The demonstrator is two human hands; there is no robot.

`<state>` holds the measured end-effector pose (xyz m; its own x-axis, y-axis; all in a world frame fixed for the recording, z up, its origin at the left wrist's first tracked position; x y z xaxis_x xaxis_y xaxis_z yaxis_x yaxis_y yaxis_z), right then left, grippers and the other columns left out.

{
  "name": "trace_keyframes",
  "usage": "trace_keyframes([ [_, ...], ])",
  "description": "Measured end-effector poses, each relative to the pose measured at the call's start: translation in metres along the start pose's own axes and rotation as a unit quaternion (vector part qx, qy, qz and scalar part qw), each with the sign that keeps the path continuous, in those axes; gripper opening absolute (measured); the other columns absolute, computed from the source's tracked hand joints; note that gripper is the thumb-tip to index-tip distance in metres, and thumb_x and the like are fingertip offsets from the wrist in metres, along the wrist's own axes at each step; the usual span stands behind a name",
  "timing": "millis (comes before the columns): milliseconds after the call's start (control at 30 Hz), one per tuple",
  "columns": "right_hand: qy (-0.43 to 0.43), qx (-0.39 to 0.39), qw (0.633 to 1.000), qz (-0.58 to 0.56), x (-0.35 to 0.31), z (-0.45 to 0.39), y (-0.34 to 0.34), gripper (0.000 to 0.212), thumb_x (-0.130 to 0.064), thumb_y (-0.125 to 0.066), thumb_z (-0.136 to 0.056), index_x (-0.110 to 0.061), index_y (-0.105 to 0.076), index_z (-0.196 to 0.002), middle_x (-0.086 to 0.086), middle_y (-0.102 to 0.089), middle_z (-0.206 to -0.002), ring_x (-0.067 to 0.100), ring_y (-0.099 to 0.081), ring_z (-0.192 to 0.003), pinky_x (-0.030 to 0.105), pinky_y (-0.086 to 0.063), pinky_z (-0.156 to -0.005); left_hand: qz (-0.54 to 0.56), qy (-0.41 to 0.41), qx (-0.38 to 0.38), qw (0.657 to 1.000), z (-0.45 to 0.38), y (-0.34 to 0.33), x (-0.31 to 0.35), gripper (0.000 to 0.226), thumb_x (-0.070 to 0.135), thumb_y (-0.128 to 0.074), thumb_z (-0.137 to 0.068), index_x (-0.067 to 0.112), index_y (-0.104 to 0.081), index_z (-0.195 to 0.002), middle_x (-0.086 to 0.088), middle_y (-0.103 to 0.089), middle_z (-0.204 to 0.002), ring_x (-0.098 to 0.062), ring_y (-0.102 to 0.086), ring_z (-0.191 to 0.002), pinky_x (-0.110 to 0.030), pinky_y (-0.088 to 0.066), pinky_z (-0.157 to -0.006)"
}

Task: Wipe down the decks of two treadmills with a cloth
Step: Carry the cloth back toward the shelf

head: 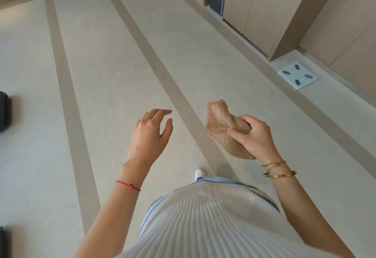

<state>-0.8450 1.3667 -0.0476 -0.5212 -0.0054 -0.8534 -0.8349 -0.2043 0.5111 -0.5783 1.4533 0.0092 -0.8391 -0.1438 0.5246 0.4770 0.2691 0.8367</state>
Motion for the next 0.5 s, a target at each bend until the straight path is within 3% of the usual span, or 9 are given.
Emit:
trace_keyframes([
  [100,0.008,0.001,1.0,0.009,-0.017,-0.071,0.004,0.019,-0.022,-0.079,-0.079,-0.015,-0.071,-0.094,-0.005,-0.072,-0.085,0.01,-0.067,-0.081,0.025,-0.052,-0.071,0.002,-0.002,0.002,1.0,-0.069,-0.004,0.002,0.026,0.021,-0.056,-0.099,0.012,-0.066,-0.122,-0.001,-0.067,-0.119,-0.025,-0.061,-0.105,-0.042,-0.051,-0.087],
  [333,0.001,-0.014,1.0,0.012,-0.03,-0.202,-0.013,0.019,-0.022,-0.079,-0.079,-0.015,-0.071,-0.095,-0.007,-0.071,-0.086,0.007,-0.066,-0.081,0.01,-0.047,-0.064,0.002,-0.008,-0.011,1.0,-0.204,-0.026,-0.014,0.027,0.021,-0.056,-0.099,0.011,-0.066,-0.122,-0.003,-0.067,-0.118,-0.026,-0.063,-0.105,-0.043,-0.051,-0.09],
  [500,-0.014,-0.008,1.0,0.003,-0.032,-0.297,-0.033,0.019,-0.021,-0.08,-0.078,-0.015,-0.071,-0.093,-0.007,-0.071,-0.082,0.006,-0.066,-0.077,0.014,-0.049,-0.064,0.002,-0.017,-0.013,1.0,-0.312,-0.052,-0.041,0.025,0.019,-0.057,-0.098,0.011,-0.068,-0.119,-0.003,-0.068,-0.117,-0.028,-0.064,-0.101,-0.042,-0.053,-0.084],
])
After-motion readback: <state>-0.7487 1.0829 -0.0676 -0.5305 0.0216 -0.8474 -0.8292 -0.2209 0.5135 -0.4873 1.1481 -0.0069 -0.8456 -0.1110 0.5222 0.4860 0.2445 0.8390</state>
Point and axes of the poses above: each hand's wrist, its own z-axis away from the middle knuckle, its own y-axis out of the back of the hand, x = y × z, the point moved 9 cm from there along -z, towards the middle knuckle
